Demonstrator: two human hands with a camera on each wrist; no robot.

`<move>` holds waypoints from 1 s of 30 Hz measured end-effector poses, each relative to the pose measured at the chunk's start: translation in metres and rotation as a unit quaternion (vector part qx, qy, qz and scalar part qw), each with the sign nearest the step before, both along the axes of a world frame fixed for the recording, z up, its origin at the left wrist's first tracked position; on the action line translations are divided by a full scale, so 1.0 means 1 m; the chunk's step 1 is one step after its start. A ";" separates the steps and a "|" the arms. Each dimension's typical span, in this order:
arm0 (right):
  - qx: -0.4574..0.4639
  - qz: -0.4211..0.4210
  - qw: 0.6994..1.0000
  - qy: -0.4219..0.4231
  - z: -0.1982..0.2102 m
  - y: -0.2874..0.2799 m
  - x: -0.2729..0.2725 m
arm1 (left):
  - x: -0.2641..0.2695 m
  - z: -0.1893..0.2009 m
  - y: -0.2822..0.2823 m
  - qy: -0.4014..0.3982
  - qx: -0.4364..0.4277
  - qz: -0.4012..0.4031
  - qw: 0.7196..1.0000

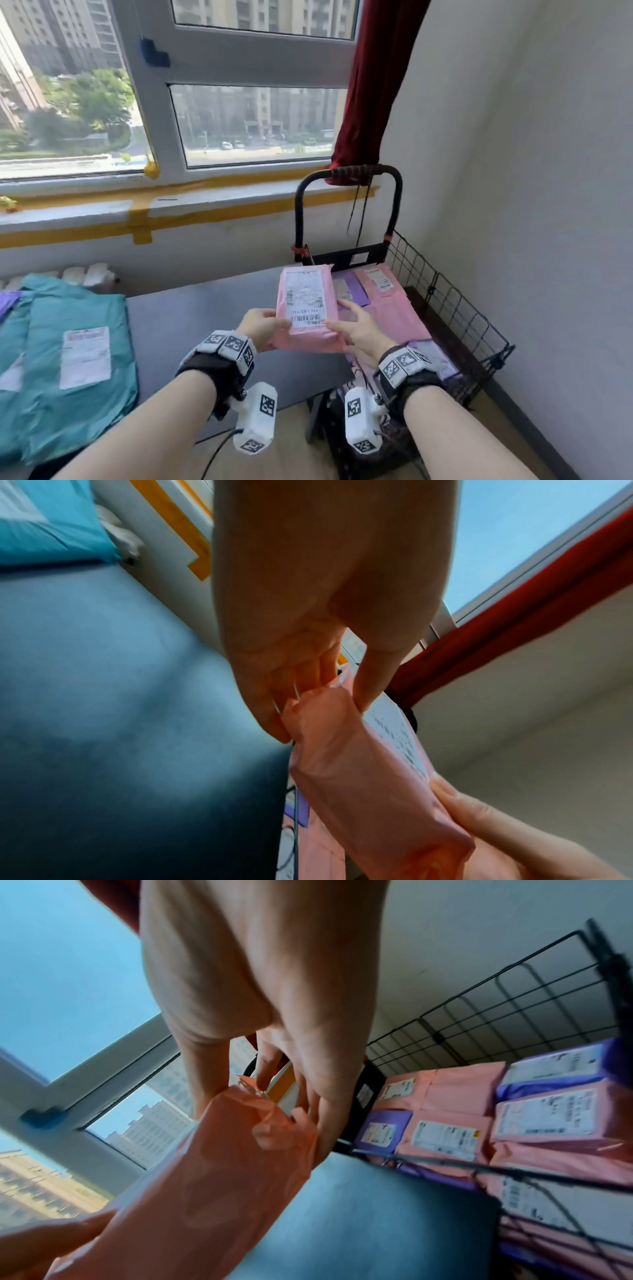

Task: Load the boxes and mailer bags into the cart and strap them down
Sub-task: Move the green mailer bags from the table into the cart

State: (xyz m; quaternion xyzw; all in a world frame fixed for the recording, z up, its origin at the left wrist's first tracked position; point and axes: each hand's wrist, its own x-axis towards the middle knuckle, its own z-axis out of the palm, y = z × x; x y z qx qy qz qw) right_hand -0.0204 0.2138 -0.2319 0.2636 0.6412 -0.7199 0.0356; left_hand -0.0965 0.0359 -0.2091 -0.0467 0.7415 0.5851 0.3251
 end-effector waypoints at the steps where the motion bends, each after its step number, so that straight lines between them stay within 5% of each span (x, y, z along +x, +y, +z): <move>1: -0.002 -0.008 1.000 -0.005 -0.002 0.016 0.006 | 0.002 -0.001 0.017 -0.005 -0.010 -0.014 1.000; 15: 0.041 -0.043 0.993 -0.104 -0.029 0.210 0.001 | -0.048 -0.041 0.226 -0.009 0.001 -0.171 0.985; 22: 0.044 -0.020 0.982 -0.182 -0.072 0.300 -0.020 | -0.061 -0.087 0.305 -0.049 -0.029 -0.179 0.982; 30: 0.012 0.098 0.972 -0.211 -0.124 0.387 -0.070 | -0.080 -0.140 0.382 -0.084 -0.077 -0.083 0.990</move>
